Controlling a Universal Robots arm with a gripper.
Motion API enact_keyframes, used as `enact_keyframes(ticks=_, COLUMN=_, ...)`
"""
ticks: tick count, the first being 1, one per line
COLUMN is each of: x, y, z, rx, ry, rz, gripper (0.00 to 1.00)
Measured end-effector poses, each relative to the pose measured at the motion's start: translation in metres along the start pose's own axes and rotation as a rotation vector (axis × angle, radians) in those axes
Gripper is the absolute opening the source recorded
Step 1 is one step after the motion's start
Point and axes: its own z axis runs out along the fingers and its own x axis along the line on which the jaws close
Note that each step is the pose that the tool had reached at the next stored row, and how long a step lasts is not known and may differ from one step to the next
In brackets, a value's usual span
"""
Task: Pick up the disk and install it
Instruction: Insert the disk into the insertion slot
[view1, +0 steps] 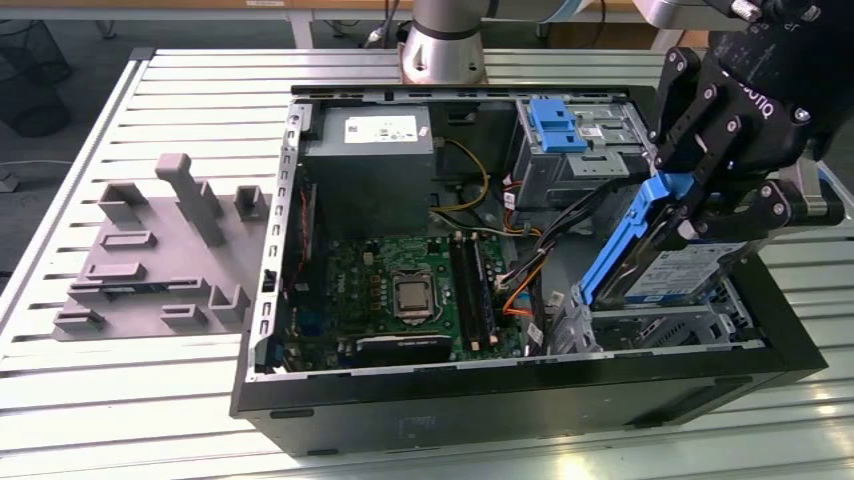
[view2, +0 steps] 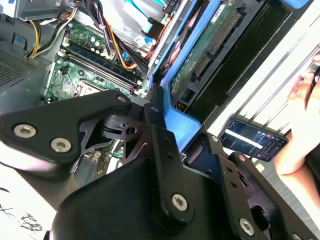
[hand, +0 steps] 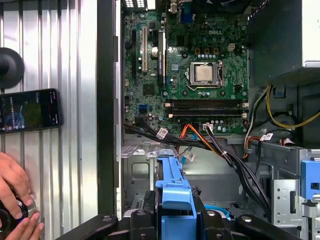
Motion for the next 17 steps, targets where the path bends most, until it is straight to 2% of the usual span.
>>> enact_keyframes(ticks=6, x=0.0, y=0.0, z=0.0001, rx=0.0001, ry=0.0001, rz=0.0, gripper=0.38)
enact_keyframes(ticks=7, x=0.0, y=-0.0001, z=0.0005, rx=0.0, ry=-0.0001, rz=0.0, gripper=0.43)
enact_keyframes(ticks=8, x=0.0, y=-0.0001, z=0.0017, rx=0.0, ry=-0.0002, rz=0.0, gripper=0.43)
enact_keyframes(ticks=9, x=0.0, y=-0.0001, z=0.0037, rx=0.0, ry=-0.0008, rz=0.0, gripper=0.5)
enact_keyframes(ticks=17, x=0.0001, y=-0.0003, z=0.018, rx=0.0, ry=0.0, rz=0.0, gripper=0.5)
